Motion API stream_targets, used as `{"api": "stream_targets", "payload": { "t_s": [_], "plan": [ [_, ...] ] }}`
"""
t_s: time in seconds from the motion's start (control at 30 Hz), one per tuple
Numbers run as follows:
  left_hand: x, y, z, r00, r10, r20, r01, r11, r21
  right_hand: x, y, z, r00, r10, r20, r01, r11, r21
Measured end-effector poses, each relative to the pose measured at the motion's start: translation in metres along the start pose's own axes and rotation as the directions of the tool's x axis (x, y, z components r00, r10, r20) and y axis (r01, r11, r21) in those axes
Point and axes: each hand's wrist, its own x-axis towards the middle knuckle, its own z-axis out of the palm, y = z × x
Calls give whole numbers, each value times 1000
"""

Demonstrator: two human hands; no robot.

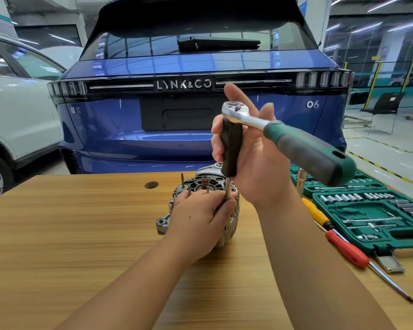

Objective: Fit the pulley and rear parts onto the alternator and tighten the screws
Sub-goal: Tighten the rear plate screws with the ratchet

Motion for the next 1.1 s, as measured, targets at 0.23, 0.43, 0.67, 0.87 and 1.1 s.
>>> {"api": "stream_targets", "payload": {
  "t_s": [0.23,0.43,0.67,0.87,1.1],
  "plan": [
    [-1,-2,0,1000,23,-9,-23,1000,8,1,6,-1,936,-159,-314,54,947,-318],
    [0,-1,1,999,14,-34,-13,1000,16,-1,10,3,971,-233,-56,207,933,-295],
    [-2,1,-1,1000,-15,-16,14,998,-60,-1,10,0,991,-131,13,132,986,-105],
    [-3,2,-1,999,-25,-20,24,997,-79,-1,8,-2,999,-40,-13,40,999,-26],
    [-2,0,3,1000,11,-18,-10,999,36,-1,6,1,948,-185,-259,96,942,-320]
  ]
}}
